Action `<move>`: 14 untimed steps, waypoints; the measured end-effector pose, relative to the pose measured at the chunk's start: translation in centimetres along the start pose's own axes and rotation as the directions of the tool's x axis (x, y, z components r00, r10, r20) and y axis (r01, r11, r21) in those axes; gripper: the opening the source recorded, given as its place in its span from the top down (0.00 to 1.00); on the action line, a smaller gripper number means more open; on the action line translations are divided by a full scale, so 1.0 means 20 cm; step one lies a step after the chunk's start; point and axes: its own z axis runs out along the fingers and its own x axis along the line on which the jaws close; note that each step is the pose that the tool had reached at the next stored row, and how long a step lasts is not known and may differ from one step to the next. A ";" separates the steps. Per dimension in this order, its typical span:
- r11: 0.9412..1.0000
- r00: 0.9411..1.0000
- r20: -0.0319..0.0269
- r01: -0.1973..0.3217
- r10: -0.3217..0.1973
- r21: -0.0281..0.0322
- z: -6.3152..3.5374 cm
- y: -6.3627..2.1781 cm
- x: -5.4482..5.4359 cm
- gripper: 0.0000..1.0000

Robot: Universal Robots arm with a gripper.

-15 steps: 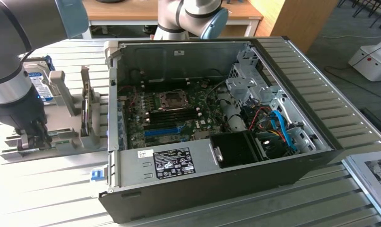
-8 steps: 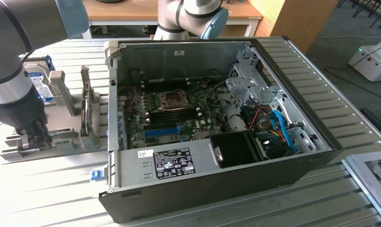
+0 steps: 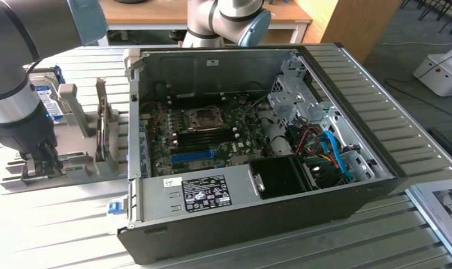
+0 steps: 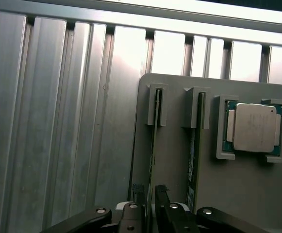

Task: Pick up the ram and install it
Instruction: 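Pick up the ram and move it above insertion slot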

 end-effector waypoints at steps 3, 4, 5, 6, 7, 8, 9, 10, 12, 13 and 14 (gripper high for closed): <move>1.000 1.000 0.000 0.000 0.000 0.000 0.000 0.000 0.00 0.76; 1.000 1.000 0.000 0.000 0.000 0.000 0.000 -0.003 0.00 0.76; 1.000 1.000 0.000 0.000 0.000 0.000 -0.003 -0.003 0.00 0.76; 1.000 1.000 0.000 0.000 0.000 0.000 -0.004 -0.003 0.00 0.76; 1.000 1.000 0.000 0.000 0.000 0.000 -0.004 -0.003 0.00 0.76; 1.000 1.000 0.000 0.000 0.000 0.000 -0.005 -0.003 0.00 0.76; 1.000 1.000 0.000 0.000 0.000 0.000 -0.005 -0.003 0.00 0.76; 1.000 1.000 0.000 0.000 0.000 0.000 -0.005 -0.003 0.00 0.76; 1.000 1.000 0.000 0.000 0.000 0.000 -0.006 -0.003 0.00 0.76; 1.000 1.000 0.000 0.000 0.000 0.000 -0.005 -0.003 0.00 0.76; 1.000 1.000 0.000 0.000 0.000 0.000 -0.005 -0.003 0.00 0.76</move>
